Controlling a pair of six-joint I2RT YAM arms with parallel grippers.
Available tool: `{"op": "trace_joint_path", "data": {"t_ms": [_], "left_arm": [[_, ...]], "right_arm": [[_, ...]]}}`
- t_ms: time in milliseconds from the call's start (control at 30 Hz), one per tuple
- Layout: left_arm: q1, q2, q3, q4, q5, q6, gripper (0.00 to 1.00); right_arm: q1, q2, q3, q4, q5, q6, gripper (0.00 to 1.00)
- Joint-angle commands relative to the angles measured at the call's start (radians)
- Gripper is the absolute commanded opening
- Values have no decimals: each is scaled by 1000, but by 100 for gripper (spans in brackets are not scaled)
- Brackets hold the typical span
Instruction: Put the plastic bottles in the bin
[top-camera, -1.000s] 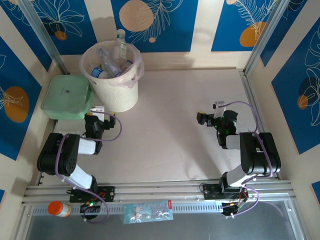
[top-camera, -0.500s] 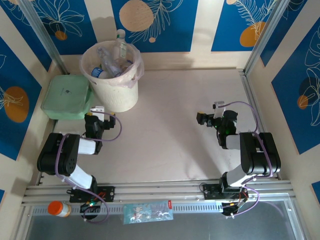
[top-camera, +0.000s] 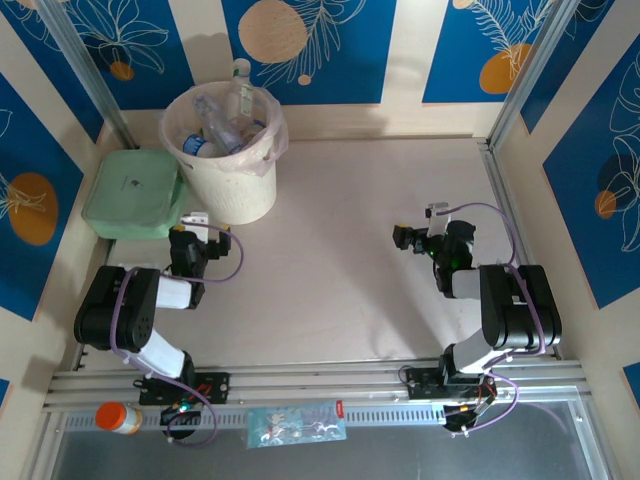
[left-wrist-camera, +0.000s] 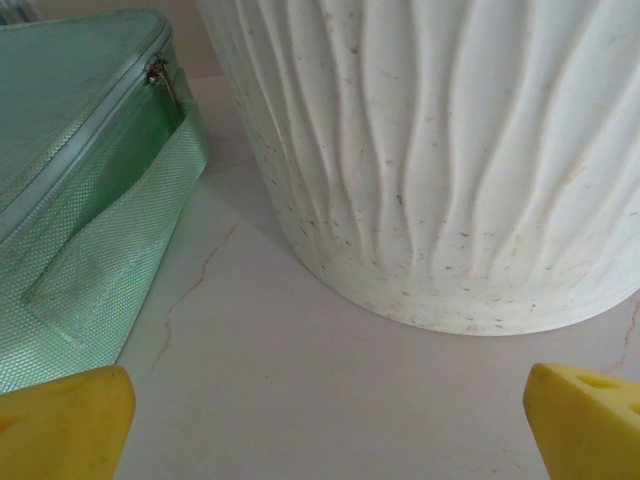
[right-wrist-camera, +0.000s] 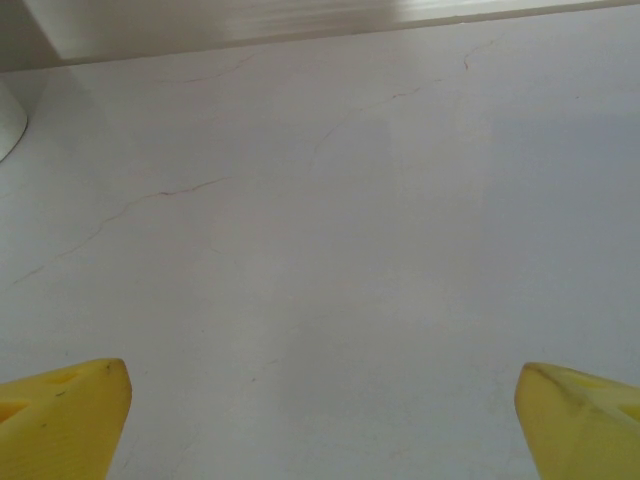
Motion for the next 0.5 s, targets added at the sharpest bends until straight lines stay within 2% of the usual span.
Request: {"op": "trace_joint_path", "data": {"t_ms": [0, 467], "left_arm": [[-1, 0, 0, 18, -13, -8, 99], [1, 2, 11, 0, -11, -11, 99]], "right_arm": [[-1, -3, 13, 0, -14, -18, 99], [-2, -3, 13, 1, -14, -18, 99]]}}
